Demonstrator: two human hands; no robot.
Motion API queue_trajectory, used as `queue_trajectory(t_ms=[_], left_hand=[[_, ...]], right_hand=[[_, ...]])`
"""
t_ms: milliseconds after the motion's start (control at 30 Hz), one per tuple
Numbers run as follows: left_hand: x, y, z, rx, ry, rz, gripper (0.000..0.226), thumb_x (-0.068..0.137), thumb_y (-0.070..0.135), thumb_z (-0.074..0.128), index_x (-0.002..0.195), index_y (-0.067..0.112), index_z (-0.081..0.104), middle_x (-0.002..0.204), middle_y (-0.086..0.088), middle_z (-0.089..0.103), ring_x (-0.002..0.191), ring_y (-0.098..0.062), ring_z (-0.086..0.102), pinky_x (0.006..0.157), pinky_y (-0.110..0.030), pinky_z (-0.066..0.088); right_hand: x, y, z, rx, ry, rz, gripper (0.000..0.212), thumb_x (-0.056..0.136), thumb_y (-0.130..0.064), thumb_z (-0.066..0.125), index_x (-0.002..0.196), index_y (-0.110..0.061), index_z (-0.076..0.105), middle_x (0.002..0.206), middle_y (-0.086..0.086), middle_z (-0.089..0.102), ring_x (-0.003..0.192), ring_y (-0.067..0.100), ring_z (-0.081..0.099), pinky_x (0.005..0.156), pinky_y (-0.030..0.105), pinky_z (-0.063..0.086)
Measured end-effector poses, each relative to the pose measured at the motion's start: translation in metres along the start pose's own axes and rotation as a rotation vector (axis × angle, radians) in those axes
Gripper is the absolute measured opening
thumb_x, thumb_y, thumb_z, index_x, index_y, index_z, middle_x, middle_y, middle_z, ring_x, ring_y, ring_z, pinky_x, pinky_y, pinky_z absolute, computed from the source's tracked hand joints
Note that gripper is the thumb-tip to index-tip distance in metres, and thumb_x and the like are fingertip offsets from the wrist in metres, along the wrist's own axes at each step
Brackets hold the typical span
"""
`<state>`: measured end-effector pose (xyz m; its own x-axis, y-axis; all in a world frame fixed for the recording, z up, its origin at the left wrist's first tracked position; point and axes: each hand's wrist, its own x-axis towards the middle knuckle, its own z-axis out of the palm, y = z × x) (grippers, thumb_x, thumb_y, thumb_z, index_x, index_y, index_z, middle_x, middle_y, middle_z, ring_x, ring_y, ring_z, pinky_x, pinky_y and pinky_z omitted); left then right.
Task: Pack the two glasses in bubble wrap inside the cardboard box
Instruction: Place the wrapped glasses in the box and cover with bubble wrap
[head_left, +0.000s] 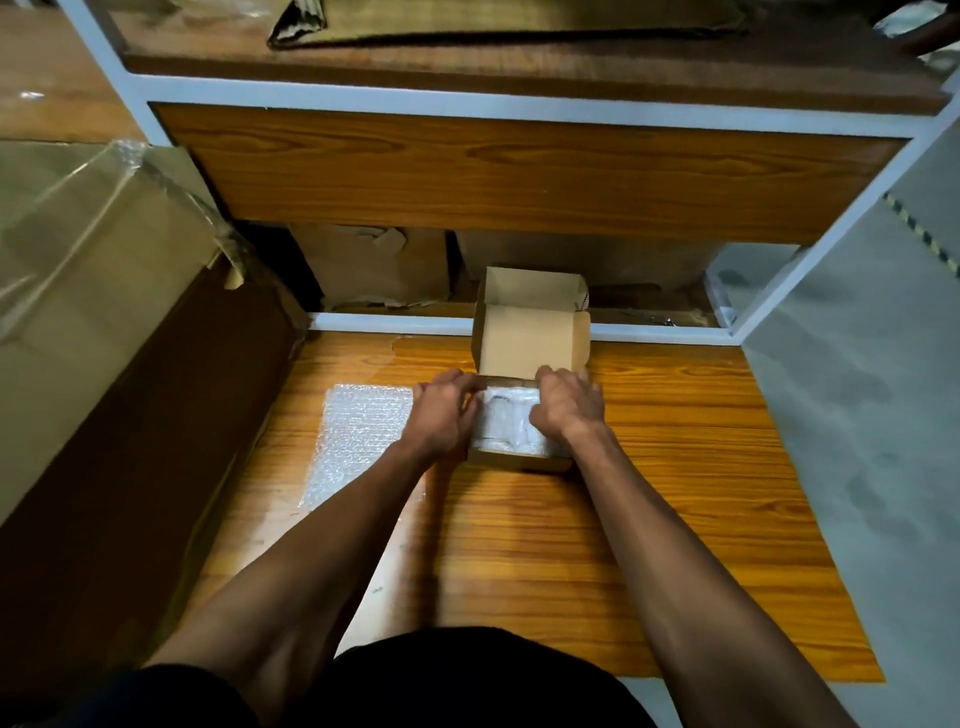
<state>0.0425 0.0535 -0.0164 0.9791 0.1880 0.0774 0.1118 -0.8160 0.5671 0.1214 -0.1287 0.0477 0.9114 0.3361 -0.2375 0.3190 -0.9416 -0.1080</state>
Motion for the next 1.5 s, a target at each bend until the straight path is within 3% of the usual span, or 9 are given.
queue_trajectory(t_ms=[133,267,367,500,767,1000,1200,1400,1500], left_hand=[[-0.014,-0.036,-0.019,0.036,0.166,-0.210,0.025,0.103,0.026,0.057,0.127,0.026,0.064,0.129,-0.002,0.061,0.124,-0.027,0.052,0.097,-0.048,0.039],[-0.028,-0.080,-0.037,0.164,0.003,-0.466,0.045,0.106,0.035,0.055,0.149,0.024,0.051,0.151,-0.009,0.048,0.137,-0.036,0.042,0.106,-0.059,0.037],[-0.038,-0.102,-0.049,0.195,-0.076,-0.553,0.053,0.106,0.042,0.056,0.156,0.029,0.043,0.158,-0.009,0.041,0.142,-0.037,0.035,0.112,-0.063,0.033],[-0.044,-0.113,-0.058,0.282,-0.142,-0.530,0.061,0.102,0.039,0.063,0.158,0.034,0.039,0.157,-0.010,0.040,0.140,-0.036,0.034,0.112,-0.061,0.033],[-0.036,-0.127,-0.058,0.278,-0.115,-0.513,0.046,0.100,0.053,0.060,0.142,0.038,0.050,0.138,-0.010,0.046,0.127,-0.031,0.040,0.102,-0.052,0.036],[-0.031,-0.140,-0.060,0.192,-0.054,-0.432,0.036,0.090,0.048,0.075,0.117,0.033,0.057,0.135,-0.005,0.044,0.124,-0.027,0.038,0.098,-0.047,0.034],[-0.031,-0.139,-0.067,0.040,-0.044,-0.330,0.054,0.091,0.045,0.074,0.140,0.039,0.051,0.145,0.005,0.049,0.136,-0.027,0.033,0.100,-0.046,0.029],[-0.027,-0.127,-0.079,-0.127,0.059,-0.349,0.020,0.090,0.051,0.076,0.100,0.034,0.073,0.113,0.016,0.071,0.119,-0.017,0.050,0.101,-0.044,0.021],[-0.031,-0.122,-0.089,-0.450,0.048,-0.372,0.029,0.087,0.054,0.081,0.097,0.027,0.077,0.096,0.012,0.079,0.096,-0.017,0.070,0.091,-0.041,0.050]], right_hand=[[0.003,-0.036,0.006,0.197,0.169,-0.083,0.022,0.099,-0.025,0.062,0.120,-0.019,0.061,0.107,0.008,0.071,0.096,0.029,0.068,0.080,0.043,0.057],[0.004,-0.074,0.022,0.255,0.190,-0.241,0.015,0.099,-0.022,0.062,0.114,-0.022,0.065,0.100,0.004,0.072,0.082,0.026,0.069,0.067,0.036,0.057],[0.005,-0.102,0.038,0.277,0.177,-0.373,0.016,0.097,-0.015,0.060,0.110,-0.021,0.066,0.106,0.003,0.070,0.087,0.027,0.067,0.067,0.036,0.055],[0.006,-0.135,0.057,0.233,0.124,-0.471,0.032,0.095,-0.004,0.055,0.125,-0.013,0.062,0.121,0.008,0.061,0.096,0.032,0.066,0.076,0.042,0.058],[0.018,-0.157,0.083,0.118,-0.050,-0.363,0.061,0.092,0.012,0.054,0.149,-0.006,0.040,0.141,0.015,0.044,0.114,0.034,0.060,0.090,0.042,0.055],[0.026,-0.151,0.088,0.149,0.035,-0.350,0.056,0.091,0.012,0.055,0.142,-0.008,0.046,0.129,0.014,0.054,0.104,0.031,0.063,0.074,0.036,0.049],[0.033,-0.143,0.076,0.424,0.000,-0.331,0.022,0.094,-0.008,0.062,0.114,-0.019,0.064,0.113,0.000,0.060,0.098,0.022,0.059,0.080,0.038,0.055],[0.030,-0.127,0.052,0.894,-0.011,-0.251,0.013,0.098,-0.018,0.070,0.108,-0.022,0.063,0.098,-0.003,0.073,0.082,0.008,0.065,0.066,0.024,0.048],[0.026,-0.115,0.041,1.077,-0.034,-0.173,0.018,0.101,-0.024,0.068,0.119,-0.025,0.066,0.108,-0.001,0.076,0.089,0.010,0.071,0.072,0.027,0.054]])
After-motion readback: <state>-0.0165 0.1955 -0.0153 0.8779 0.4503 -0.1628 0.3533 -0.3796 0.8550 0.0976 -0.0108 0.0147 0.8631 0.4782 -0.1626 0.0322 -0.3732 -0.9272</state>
